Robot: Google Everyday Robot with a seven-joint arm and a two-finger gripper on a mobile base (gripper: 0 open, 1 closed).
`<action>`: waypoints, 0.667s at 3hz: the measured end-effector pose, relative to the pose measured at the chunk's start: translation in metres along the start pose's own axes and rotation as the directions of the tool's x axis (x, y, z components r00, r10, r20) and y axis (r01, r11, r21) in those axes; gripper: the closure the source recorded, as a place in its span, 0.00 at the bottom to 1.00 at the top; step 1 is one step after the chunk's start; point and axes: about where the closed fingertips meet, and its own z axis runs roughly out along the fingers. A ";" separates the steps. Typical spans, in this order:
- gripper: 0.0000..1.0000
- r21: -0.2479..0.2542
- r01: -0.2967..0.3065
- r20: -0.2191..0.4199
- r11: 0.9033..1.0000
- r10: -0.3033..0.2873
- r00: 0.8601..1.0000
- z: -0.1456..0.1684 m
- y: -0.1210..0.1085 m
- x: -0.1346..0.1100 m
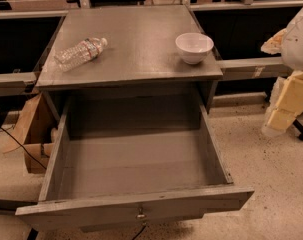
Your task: Place water bottle into top drawer
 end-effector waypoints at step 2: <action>0.00 -0.002 0.079 0.085 0.997 -0.078 0.993 0.022 -0.011 -0.057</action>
Offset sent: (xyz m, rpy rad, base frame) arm 0.0726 0.1374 -0.0179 0.1441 -0.0586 0.2469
